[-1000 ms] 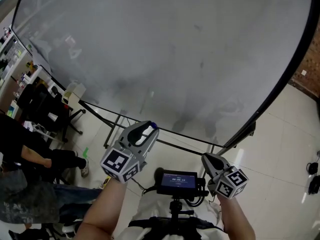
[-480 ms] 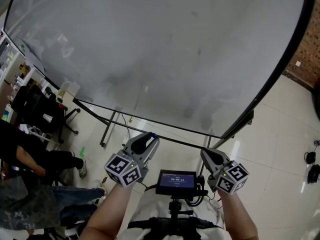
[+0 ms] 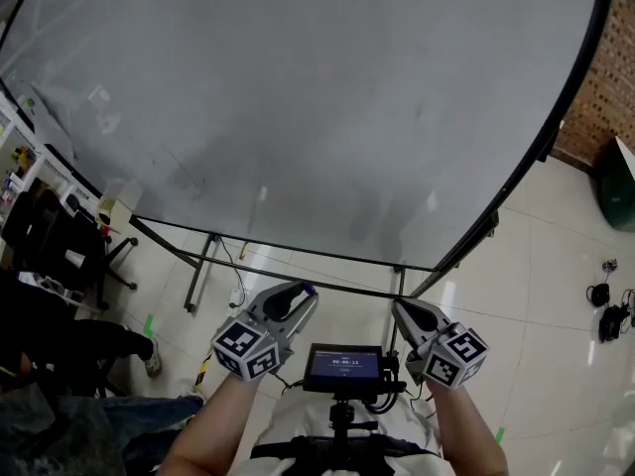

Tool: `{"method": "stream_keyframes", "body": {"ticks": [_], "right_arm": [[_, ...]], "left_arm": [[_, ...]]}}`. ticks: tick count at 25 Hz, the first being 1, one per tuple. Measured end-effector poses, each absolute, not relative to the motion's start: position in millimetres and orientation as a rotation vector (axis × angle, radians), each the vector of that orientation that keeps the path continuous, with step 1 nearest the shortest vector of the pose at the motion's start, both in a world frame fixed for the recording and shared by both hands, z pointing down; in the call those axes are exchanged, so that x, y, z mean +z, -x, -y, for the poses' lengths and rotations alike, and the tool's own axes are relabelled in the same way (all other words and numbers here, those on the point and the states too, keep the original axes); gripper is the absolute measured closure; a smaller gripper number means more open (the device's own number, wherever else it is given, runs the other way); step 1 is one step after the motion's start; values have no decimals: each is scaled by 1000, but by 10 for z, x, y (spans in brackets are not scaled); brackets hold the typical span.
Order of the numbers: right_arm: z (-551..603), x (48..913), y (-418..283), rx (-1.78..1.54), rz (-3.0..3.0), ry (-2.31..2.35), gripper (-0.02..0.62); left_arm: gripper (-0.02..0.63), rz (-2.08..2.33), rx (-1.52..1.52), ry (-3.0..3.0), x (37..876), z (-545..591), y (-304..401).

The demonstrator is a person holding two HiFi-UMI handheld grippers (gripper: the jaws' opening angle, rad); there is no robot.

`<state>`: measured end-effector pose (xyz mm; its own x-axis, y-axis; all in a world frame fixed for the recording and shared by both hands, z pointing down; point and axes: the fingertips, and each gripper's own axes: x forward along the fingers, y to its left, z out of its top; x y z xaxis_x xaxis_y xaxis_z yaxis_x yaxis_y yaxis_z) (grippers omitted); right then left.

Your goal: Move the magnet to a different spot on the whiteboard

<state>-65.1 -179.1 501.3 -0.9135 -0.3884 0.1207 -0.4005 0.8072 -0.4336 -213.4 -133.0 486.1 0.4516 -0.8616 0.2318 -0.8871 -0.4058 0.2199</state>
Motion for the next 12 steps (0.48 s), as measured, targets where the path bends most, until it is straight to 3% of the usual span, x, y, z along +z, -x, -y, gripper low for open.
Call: {"method": "stream_keyframes", "body": {"ticks": [12], "right_arm": [[1284,4926,743,684,2923,-816,563]], "left_arm": [[449,1437,80,-2435,4967,789,2472]]}}
